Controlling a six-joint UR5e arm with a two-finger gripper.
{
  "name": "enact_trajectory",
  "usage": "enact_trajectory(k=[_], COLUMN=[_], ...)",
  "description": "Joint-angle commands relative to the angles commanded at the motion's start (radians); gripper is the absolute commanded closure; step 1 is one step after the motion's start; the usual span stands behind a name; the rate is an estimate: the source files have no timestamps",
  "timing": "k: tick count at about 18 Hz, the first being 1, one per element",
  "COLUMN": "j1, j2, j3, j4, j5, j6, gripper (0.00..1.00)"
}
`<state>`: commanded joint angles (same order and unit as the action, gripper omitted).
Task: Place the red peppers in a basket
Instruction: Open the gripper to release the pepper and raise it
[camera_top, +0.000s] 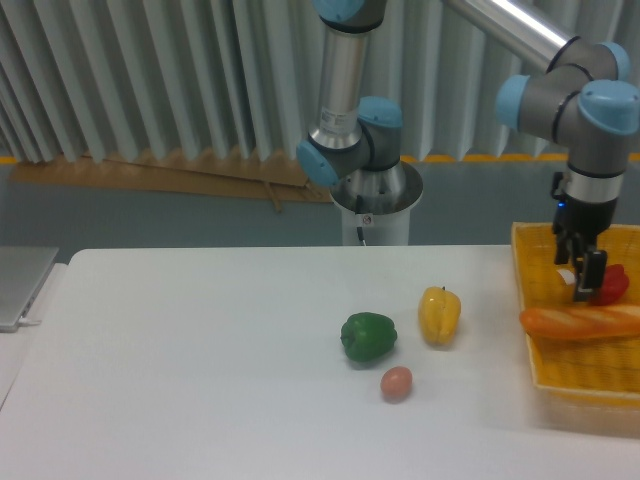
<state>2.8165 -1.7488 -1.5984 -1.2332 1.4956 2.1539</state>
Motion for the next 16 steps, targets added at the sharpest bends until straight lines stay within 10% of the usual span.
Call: enact_trajectory(k=[16], j1=[-0.132], j2=[0.063], j3=[0.006], j4=[-0.06], j5=[0.023], j6=[-0.186], gripper=[0.0])
